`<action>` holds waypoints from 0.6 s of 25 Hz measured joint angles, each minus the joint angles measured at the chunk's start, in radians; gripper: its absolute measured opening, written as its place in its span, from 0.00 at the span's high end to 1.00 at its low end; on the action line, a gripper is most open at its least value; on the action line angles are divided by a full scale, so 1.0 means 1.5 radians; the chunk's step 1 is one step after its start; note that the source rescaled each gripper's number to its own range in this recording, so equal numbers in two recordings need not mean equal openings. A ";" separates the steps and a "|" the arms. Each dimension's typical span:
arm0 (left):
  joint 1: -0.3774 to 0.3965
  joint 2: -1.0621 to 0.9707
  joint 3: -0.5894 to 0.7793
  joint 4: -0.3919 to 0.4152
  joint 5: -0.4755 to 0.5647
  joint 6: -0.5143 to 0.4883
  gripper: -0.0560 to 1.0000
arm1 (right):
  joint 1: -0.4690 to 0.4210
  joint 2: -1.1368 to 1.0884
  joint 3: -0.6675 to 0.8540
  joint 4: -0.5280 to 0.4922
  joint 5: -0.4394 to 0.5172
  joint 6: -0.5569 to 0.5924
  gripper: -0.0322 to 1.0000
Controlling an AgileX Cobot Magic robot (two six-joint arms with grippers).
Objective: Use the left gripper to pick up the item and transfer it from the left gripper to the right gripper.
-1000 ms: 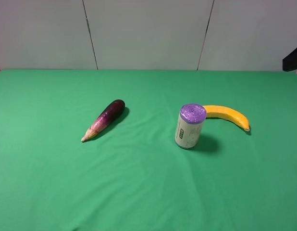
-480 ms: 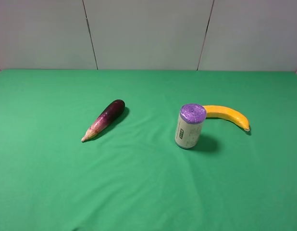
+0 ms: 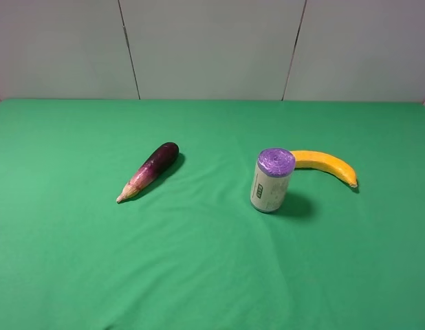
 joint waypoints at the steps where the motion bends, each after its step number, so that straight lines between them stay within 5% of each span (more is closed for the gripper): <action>1: 0.000 0.000 0.000 0.000 0.000 0.000 0.02 | 0.000 -0.015 0.015 -0.004 -0.007 0.000 0.00; 15: 0.000 0.000 0.000 0.000 0.000 0.000 0.02 | 0.000 -0.233 0.171 -0.035 -0.091 0.000 0.00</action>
